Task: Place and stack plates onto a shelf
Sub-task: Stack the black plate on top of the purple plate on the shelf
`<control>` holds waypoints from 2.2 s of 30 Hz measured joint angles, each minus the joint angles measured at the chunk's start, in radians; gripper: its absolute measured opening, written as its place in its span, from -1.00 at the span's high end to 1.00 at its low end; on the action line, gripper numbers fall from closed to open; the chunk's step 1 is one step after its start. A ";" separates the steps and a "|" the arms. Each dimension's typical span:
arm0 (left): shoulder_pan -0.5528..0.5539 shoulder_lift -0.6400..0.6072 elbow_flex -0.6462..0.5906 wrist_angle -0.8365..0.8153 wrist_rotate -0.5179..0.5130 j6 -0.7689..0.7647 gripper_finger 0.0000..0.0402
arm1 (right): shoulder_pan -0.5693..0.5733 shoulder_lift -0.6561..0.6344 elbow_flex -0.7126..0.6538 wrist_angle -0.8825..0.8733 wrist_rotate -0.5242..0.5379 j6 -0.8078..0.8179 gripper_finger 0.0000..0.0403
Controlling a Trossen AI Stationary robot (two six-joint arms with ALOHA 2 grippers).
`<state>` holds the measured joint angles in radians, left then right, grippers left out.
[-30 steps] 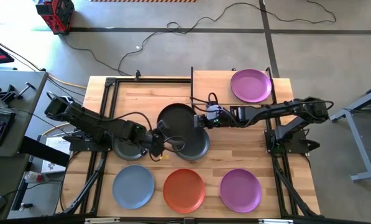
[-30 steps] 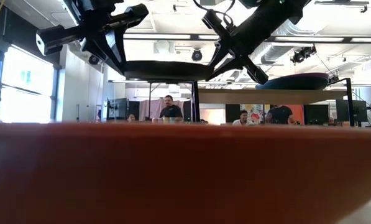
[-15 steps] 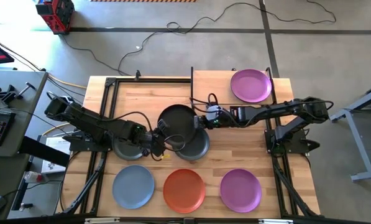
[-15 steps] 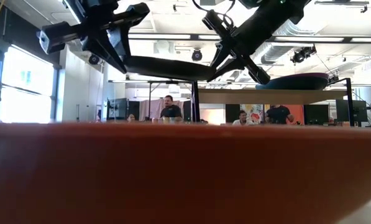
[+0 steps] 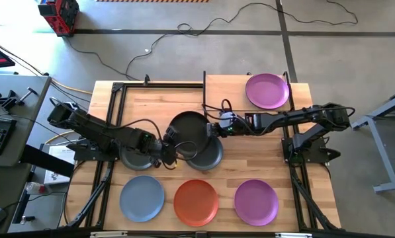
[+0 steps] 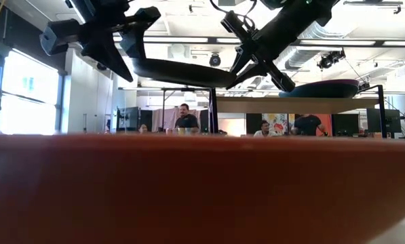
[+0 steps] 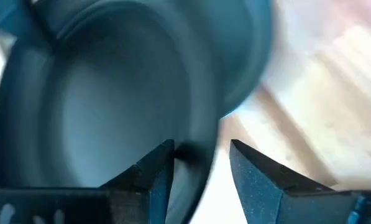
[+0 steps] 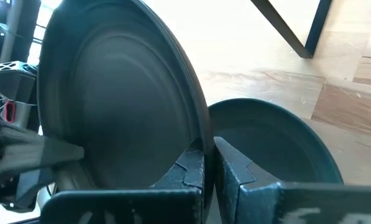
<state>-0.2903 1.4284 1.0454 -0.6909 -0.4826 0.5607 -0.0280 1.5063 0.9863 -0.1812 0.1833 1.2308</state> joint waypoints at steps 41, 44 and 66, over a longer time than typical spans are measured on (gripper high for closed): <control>0.077 -0.006 0.000 -0.080 -0.366 -0.292 0.29 | -0.243 -0.617 0.001 -0.539 0.053 -0.158 1.00; 0.110 -0.006 0.000 -0.079 -0.366 -0.298 0.29 | -0.314 -0.703 0.001 -0.632 0.053 -0.159 1.00; 0.331 -0.006 0.000 0.039 -0.260 -0.298 0.29 | -0.657 -0.963 0.001 -1.004 0.136 -0.040 1.00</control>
<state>0.0408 1.4227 1.0451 -0.6518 -0.7426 0.2626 -0.6853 0.5436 0.9868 -1.1854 0.3195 1.1909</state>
